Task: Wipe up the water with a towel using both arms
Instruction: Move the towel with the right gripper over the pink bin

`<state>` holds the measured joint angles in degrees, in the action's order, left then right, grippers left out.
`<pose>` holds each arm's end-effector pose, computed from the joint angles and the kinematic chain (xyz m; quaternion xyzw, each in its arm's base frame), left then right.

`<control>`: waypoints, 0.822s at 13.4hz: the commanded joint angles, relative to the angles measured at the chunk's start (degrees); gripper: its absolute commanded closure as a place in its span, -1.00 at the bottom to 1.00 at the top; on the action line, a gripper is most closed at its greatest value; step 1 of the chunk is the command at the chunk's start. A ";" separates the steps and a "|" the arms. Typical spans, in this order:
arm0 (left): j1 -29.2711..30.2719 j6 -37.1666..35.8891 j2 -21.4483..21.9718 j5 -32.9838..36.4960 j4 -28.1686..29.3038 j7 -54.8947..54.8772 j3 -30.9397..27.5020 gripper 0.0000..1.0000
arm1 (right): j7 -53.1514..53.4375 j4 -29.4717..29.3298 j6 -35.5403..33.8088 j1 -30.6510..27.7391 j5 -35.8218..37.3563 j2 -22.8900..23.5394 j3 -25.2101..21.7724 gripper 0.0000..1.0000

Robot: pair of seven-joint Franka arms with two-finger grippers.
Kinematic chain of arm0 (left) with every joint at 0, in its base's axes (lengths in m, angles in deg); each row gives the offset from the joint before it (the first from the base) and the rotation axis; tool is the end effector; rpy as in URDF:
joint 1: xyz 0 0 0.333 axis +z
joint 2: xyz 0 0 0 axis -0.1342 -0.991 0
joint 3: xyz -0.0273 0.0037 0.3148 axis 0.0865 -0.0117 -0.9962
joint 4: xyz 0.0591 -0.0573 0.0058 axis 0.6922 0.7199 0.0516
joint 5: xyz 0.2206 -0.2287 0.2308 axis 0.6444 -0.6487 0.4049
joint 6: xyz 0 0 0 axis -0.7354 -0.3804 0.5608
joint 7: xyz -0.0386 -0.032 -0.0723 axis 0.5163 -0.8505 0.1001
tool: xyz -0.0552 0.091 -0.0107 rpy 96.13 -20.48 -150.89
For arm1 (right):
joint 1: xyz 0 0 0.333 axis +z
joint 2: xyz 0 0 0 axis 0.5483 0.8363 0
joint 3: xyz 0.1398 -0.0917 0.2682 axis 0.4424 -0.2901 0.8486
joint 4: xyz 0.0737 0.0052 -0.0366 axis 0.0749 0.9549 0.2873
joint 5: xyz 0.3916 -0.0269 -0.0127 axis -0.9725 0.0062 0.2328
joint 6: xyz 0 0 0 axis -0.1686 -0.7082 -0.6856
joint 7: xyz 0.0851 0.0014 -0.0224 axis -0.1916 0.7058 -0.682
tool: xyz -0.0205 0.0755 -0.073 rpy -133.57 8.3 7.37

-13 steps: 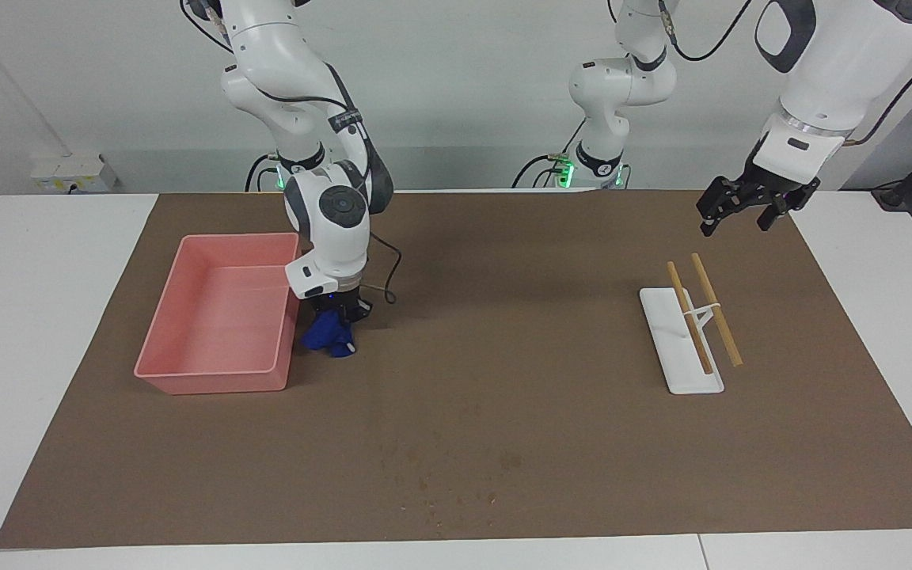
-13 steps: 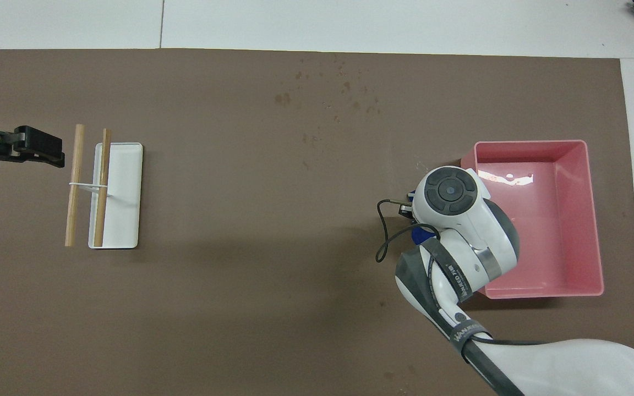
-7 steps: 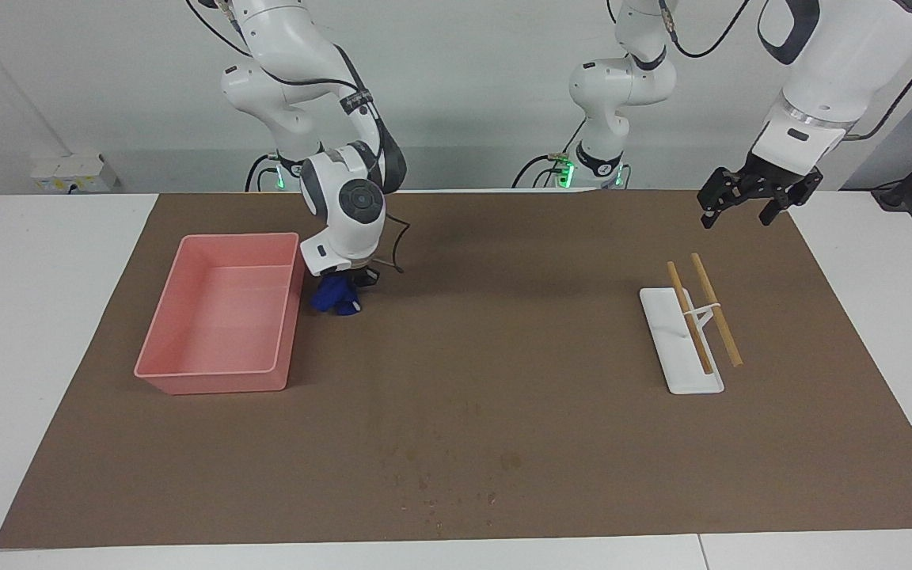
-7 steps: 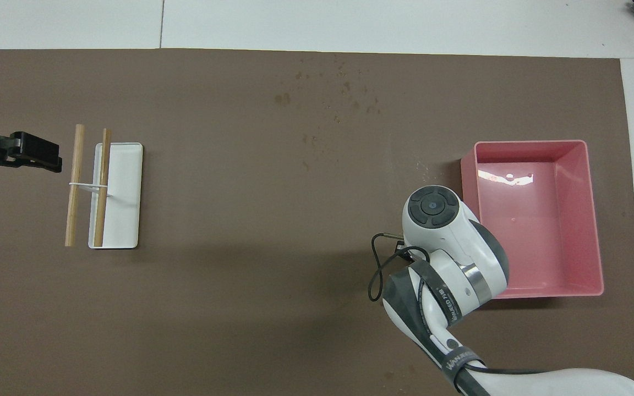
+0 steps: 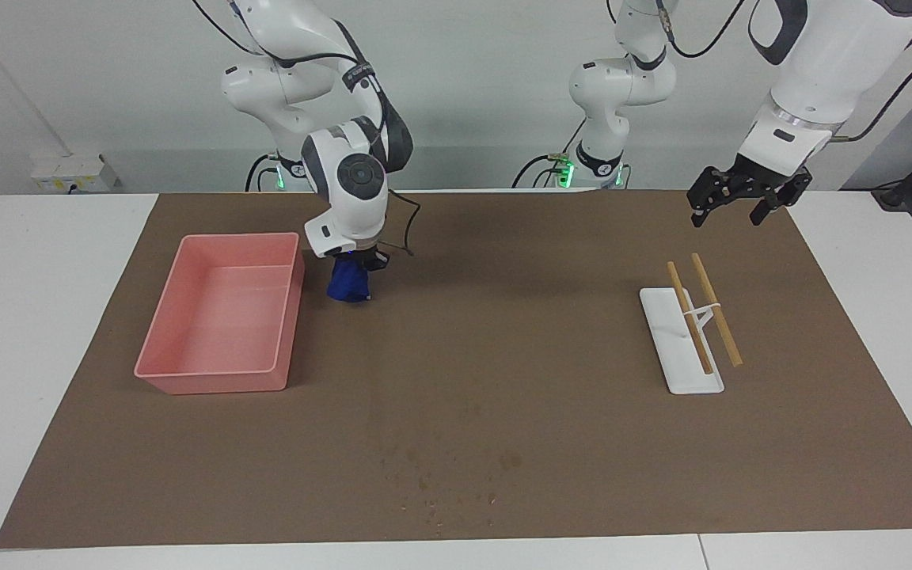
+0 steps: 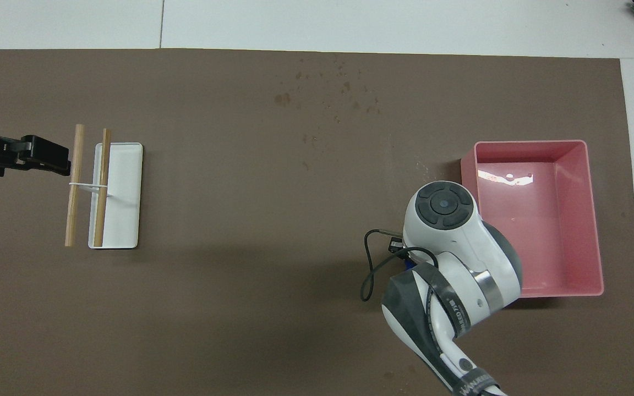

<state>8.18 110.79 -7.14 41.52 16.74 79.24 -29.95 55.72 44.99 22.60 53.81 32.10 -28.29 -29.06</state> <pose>0.5609 -0.0555 0.6273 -0.9997 0.0252 0.0044 0.0022 0.4786 0.2109 0.3649 0.9764 -0.1739 -0.0824 0.0986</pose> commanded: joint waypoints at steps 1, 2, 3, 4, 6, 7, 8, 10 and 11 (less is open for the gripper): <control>0.76 -0.39 1.35 -0.63 1.38 -0.58 -0.08 -1.00 | -2.41 -4.52 -5.01 -2.62 -2.87 -3.29 -0.06 1.00; 0.84 -0.39 1.35 -0.63 1.38 -0.58 -0.08 -1.00 | -4.60 -5.93 -6.42 -4.37 -4.36 -4.25 -0.32 1.00; 0.85 -0.39 1.35 -0.63 1.38 -0.58 -0.08 -1.00 | -6.79 -6.55 -7.13 -6.39 -5.16 -5.66 -0.32 1.00; 0.85 -0.39 1.35 -0.63 1.38 -0.58 -0.08 -1.00 | -8.47 -6.65 -7.58 -8.15 -5.25 -7.32 -0.32 1.00; 0.85 -0.39 1.35 -0.63 1.38 -0.58 -0.08 -1.00 | -11.11 -7.70 -8.98 -11.41 -5.25 -8.30 -0.50 1.00; 0.85 -0.39 1.35 -0.63 1.38 -0.58 -0.08 -1.00 | -13.82 -8.05 -9.51 -13.42 -5.25 -8.22 -0.59 1.00; 0.85 -0.39 1.35 -0.63 1.38 -0.58 -0.08 -1.00 | -16.46 -7.97 -9.34 -15.44 -5.25 -8.22 -0.59 1.00; 0.85 -0.39 1.35 -0.63 1.38 -0.58 -0.08 -1.00 | -21.20 -7.27 -8.81 -19.84 -5.16 -8.22 -0.59 1.00; 0.85 -0.39 1.35 -0.63 1.38 -0.58 -0.08 -1.00 | -23.49 -6.39 -8.72 -21.69 -5.16 -8.31 -0.59 1.00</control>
<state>8.50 110.69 -7.14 41.52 16.74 79.24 -30.14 36.97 37.70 13.99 35.80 28.48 -36.40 -30.17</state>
